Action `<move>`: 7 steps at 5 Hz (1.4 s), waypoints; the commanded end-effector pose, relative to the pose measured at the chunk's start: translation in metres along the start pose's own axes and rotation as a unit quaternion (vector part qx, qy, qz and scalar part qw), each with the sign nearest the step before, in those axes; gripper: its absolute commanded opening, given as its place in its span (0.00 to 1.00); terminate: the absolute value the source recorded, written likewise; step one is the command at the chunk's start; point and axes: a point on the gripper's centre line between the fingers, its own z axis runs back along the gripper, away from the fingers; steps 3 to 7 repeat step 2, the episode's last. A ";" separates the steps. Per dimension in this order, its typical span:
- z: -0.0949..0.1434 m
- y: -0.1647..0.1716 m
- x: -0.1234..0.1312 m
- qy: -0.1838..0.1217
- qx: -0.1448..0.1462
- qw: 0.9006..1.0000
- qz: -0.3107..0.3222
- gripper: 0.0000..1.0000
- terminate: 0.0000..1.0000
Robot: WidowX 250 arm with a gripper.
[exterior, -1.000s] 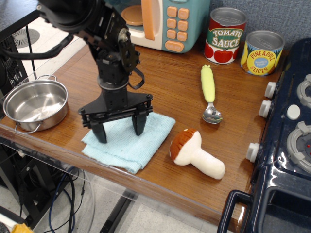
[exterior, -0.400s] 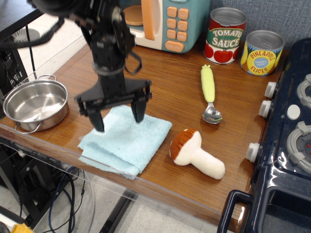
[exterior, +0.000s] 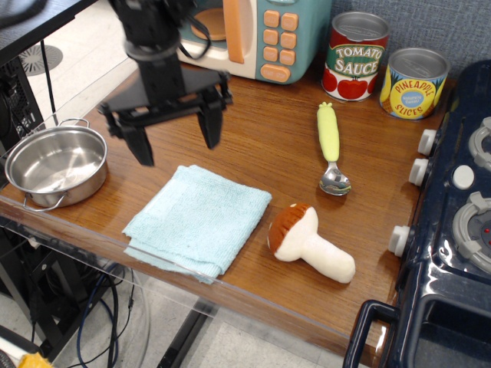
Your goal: Slide the blue towel to the bottom center of the table next to the white utensil.
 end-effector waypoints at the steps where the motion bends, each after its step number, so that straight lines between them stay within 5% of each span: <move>1: 0.014 -0.001 0.004 -0.019 -0.013 1.000 0.000 1.00 0.00; 2: 0.014 -0.001 0.004 -0.019 -0.013 1.000 0.000 1.00 1.00; 7: 0.014 -0.001 0.004 -0.019 -0.013 1.000 0.000 1.00 1.00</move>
